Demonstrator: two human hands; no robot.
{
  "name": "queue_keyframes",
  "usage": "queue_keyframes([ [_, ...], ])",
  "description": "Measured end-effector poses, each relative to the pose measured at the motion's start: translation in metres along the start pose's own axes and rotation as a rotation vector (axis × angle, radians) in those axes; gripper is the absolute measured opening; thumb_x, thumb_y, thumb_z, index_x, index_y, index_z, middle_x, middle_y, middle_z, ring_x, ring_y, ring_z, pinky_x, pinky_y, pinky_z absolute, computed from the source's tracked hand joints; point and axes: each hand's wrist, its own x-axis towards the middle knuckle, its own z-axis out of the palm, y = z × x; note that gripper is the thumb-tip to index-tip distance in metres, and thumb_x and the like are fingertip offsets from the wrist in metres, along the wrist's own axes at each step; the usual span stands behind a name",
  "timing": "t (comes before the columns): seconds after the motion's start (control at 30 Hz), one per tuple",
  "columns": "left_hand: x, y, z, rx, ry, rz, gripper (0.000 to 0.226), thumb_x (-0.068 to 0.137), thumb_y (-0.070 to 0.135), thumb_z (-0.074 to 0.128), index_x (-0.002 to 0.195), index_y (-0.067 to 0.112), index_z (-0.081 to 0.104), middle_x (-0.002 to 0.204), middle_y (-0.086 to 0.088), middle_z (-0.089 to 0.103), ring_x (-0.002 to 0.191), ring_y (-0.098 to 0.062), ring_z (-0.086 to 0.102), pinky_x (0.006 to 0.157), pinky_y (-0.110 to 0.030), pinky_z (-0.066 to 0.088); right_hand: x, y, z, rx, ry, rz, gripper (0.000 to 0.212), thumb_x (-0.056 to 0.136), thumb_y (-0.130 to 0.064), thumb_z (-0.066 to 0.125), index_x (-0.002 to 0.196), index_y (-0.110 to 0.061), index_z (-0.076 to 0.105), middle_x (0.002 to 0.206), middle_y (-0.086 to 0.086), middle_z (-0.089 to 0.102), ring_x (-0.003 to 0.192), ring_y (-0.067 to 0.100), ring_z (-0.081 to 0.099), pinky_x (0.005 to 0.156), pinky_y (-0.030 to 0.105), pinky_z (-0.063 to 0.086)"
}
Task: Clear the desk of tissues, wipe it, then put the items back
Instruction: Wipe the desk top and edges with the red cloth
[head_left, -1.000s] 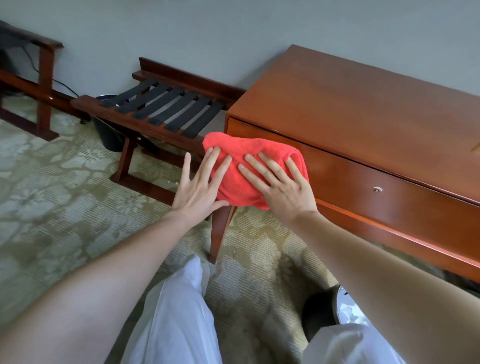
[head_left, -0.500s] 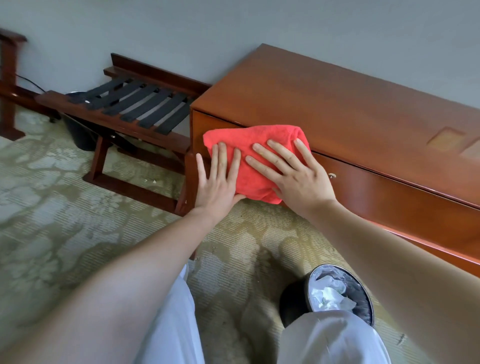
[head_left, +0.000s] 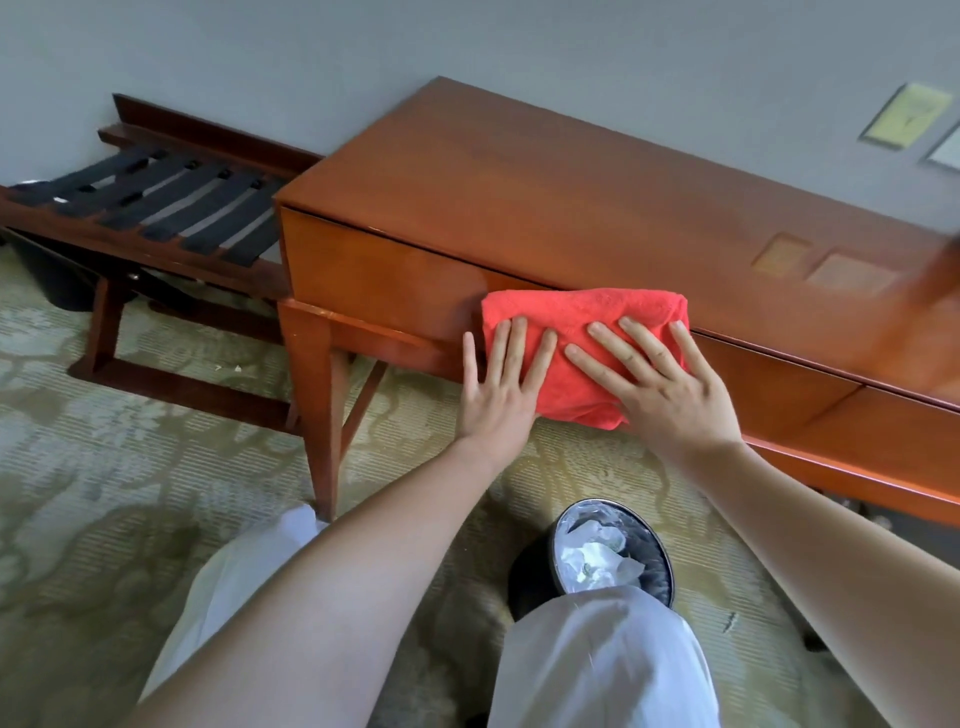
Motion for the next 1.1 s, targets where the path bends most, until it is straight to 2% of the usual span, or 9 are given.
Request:
queue_keyframes([
  [0.1,0.004,0.022,-0.004,0.002,-0.086,0.017,0.125,0.086,0.038,0.066,0.139,0.012,-0.045,0.148,-0.024,-0.031,0.142,-0.037,-0.025,0.110,-0.060,-0.023,-0.019,0.012,0.002,0.016,-0.017,0.031,0.091,0.085,-0.028,0.068,0.155,-0.039,0.010,0.162,-0.008,0.010,0.147,0.017,0.016,0.120,0.047,0.011],
  [0.2,0.008,0.040,-0.007,0.034,-0.148,0.019,0.124,0.090,0.041,0.062,0.134,0.010,-0.049,0.141,-0.025,-0.042,0.143,-0.040,-0.023,0.107,-0.059,-0.028,-0.033,0.021,0.008,0.018,-0.029,0.062,0.089,0.087,-0.029,0.065,0.154,-0.041,0.008,0.163,-0.010,0.009,0.148,0.015,0.014,0.121,0.046,0.009],
  [0.3,0.011,0.055,-0.007,0.058,-0.148,0.028,0.124,0.090,0.042,0.062,0.134,0.008,-0.049,0.141,-0.028,-0.041,0.145,-0.044,-0.014,0.109,-0.059,-0.024,-0.045,0.028,0.015,0.029,-0.001,0.099,0.085,0.088,-0.026,0.062,0.154,-0.042,0.010,0.162,-0.010,0.013,0.148,0.015,0.018,0.121,0.046,0.010],
  [0.43,0.019,0.081,-0.007,0.100,-0.135,0.107,0.136,0.078,0.053,0.071,0.141,0.006,-0.040,0.156,-0.030,-0.016,0.148,-0.045,0.005,0.112,-0.061,-0.015,-0.073,0.042,0.027,0.053,-0.004,0.145,0.085,0.088,-0.025,0.064,0.154,-0.042,0.013,0.162,-0.009,0.016,0.148,0.016,0.020,0.121,0.047,0.013],
  [0.5,0.024,0.099,-0.007,0.109,-0.140,0.158,0.131,0.082,0.050,0.068,0.142,0.006,-0.039,0.157,-0.028,-0.017,0.148,-0.042,0.010,0.112,-0.061,-0.015,-0.093,0.052,0.036,0.048,-0.012,0.175,0.089,0.085,-0.026,0.068,0.154,-0.041,0.014,0.161,-0.008,0.019,0.147,0.018,0.022,0.120,0.049,0.016],
  [0.63,0.030,0.135,-0.001,0.091,-0.214,0.212,0.107,0.100,0.037,0.046,0.129,0.008,-0.054,0.132,-0.028,-0.052,0.142,-0.041,-0.020,0.109,-0.060,-0.021,-0.124,0.071,0.047,0.030,-0.039,0.222,0.095,0.081,-0.033,0.074,0.154,-0.042,0.013,0.161,-0.007,0.019,0.146,0.019,0.022,0.120,0.049,0.018],
  [0.73,0.035,0.156,-0.005,0.114,-0.262,0.259,0.112,0.098,0.035,0.049,0.123,0.009,-0.057,0.121,-0.026,-0.063,0.134,-0.040,-0.031,0.108,-0.059,-0.022,-0.141,0.079,0.053,0.053,-0.023,0.258,0.093,0.082,-0.027,0.074,0.154,-0.040,0.015,0.160,-0.004,0.023,0.145,0.022,0.024,0.119,0.050,0.021],
  [0.9,0.042,0.183,0.000,0.074,-0.122,0.377,0.100,0.094,0.026,0.043,0.136,0.010,-0.046,0.145,-0.021,-0.047,0.141,-0.040,-0.020,0.112,-0.064,-0.016,-0.173,0.093,0.061,0.045,-0.065,0.339,0.094,0.080,-0.028,0.074,0.154,-0.040,0.017,0.159,-0.001,0.025,0.145,0.026,0.027,0.115,0.057,0.024],
  [1.1,0.047,0.178,0.000,0.138,-0.090,0.422,0.116,0.092,0.027,0.058,0.136,0.014,-0.048,0.140,-0.013,-0.055,0.137,-0.031,-0.034,0.109,-0.060,-0.026,-0.170,0.090,0.062,0.035,-0.083,0.362,0.090,0.083,-0.030,0.068,0.154,-0.038,0.013,0.160,0.002,0.023,0.146,0.030,0.023,0.117,0.057,0.016],
])
